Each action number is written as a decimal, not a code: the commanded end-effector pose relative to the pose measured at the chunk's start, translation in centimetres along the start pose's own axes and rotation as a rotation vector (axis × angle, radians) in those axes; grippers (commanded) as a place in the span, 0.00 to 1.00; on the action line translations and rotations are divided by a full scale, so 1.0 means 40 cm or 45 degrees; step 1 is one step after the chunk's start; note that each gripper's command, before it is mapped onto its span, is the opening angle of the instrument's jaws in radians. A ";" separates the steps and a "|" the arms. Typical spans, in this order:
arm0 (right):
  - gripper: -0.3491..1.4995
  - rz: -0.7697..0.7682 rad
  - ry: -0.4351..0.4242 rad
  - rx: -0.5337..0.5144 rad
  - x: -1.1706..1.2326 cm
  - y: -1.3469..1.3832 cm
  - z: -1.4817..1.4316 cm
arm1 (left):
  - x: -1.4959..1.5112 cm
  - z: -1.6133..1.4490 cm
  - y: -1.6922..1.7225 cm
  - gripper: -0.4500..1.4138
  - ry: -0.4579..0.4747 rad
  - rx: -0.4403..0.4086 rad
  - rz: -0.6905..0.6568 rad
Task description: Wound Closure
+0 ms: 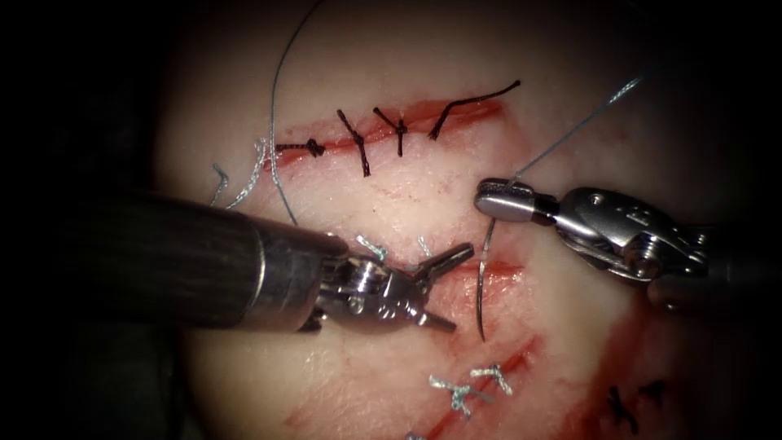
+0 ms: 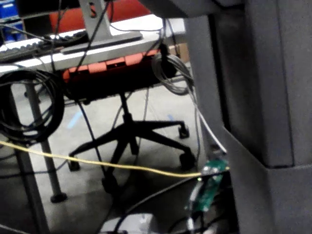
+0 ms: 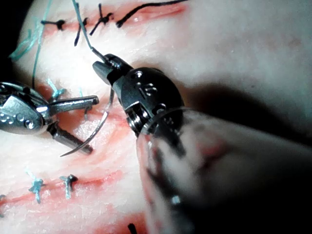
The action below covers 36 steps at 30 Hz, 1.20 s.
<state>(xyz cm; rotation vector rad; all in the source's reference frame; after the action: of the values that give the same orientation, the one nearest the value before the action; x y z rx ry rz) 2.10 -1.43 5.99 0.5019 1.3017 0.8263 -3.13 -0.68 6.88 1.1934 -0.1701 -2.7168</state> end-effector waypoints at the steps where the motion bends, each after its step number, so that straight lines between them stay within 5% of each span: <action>1: 0.00 -0.002 0.001 0.002 -0.0003 -0.0001 0.0022 | 0.0005 0.0015 0.0008 0.69 0.000 -0.001 0.017; 3: 0.00 -0.002 0.001 0.002 -0.0003 -0.0001 0.0023 | 0.0015 0.0021 0.0008 0.69 -0.001 0.004 0.037; 4: 0.00 -0.003 0.001 0.003 -0.0005 -0.0002 0.0024 | 0.0026 0.0038 0.0005 0.55 0.025 -0.007 0.090; 6: 0.00 -0.003 0.001 0.003 -0.0005 -0.0003 0.0024 | 0.0027 0.0043 0.0006 0.48 0.039 -0.007 0.094; 7: 0.00 -0.003 0.004 0.005 -0.0005 -0.0004 0.0025 | 0.0027 0.0053 0.0014 0.33 0.063 0.003 0.109; 10: 0.00 -0.002 0.004 0.004 -0.0004 -0.0005 0.0027 | 0.0027 0.0061 0.0024 0.27 0.091 0.015 0.125; 12: 0.00 -0.002 0.004 0.005 -0.0005 -0.0006 0.0028 | 0.0028 0.0066 0.0026 0.00 0.098 0.023 0.129; 18: 0.00 -0.025 0.003 0.008 -0.0006 -0.0014 0.0028 | 0.0031 0.0059 0.0028 0.00 0.099 0.033 -0.042; 19: 0.43 -0.229 0.014 0.000 -0.0007 -0.0018 0.0028 | 0.0042 0.0052 0.0019 0.00 0.128 -0.025 -0.187; 20: 0.43 -0.229 0.014 0.000 -0.0007 -0.0018 0.0028 | 0.0042 0.0052 0.0019 0.00 0.128 -0.025 -0.187; 22: 0.77 -0.423 0.022 -0.006 -0.0006 -0.0026 0.0027 | 0.0053 0.0042 0.0008 0.00 0.157 -0.081 -0.367; 23: 0.86 -0.539 0.028 -0.001 0.0001 -0.0034 0.0024 | 0.0065 0.0032 -0.0001 0.00 0.195 -0.108 -0.421; 25: 0.88 -0.544 0.028 0.001 0.0005 -0.0038 0.0021 | 0.0070 0.0028 -0.0002 0.00 0.208 -0.126 -0.511; 28: 0.91 -0.549 0.032 0.005 0.0022 -0.0050 0.0010 | 0.0090 0.0013 -0.0006 0.00 0.237 -0.177 -0.822; 29: 0.91 -0.548 0.045 0.006 0.0037 -0.0054 -0.0005 | 0.0110 0.0001 -0.0006 0.00 0.265 -0.161 -1.120; 31: 0.91 -0.551 0.051 0.002 0.0044 -0.0055 -0.0013 | 0.0118 -0.0006 -0.0006 0.00 0.295 -0.115 -1.217; 32: 0.89 -0.549 0.067 -0.009 0.0061 -0.0060 -0.0031 | 0.0139 -0.0017 -0.0018 0.00 0.401 -0.140 -1.404; 35: 0.87 -0.545 0.077 -0.046 0.0079 -0.0065 -0.0040 | 0.0165 -0.0038 -0.0052 0.00 0.536 -0.388 -1.561; 36: 0.87 -0.545 0.077 -0.046 0.0079 -0.0065 -0.0040 | 0.0165 -0.0038 -0.0052 0.00 0.536 -0.388 -1.561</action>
<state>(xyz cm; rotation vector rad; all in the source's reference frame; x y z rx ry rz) 1.93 -1.38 5.55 0.1587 1.3809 0.5078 -3.43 -0.55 6.16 2.2318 1.4989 -2.9157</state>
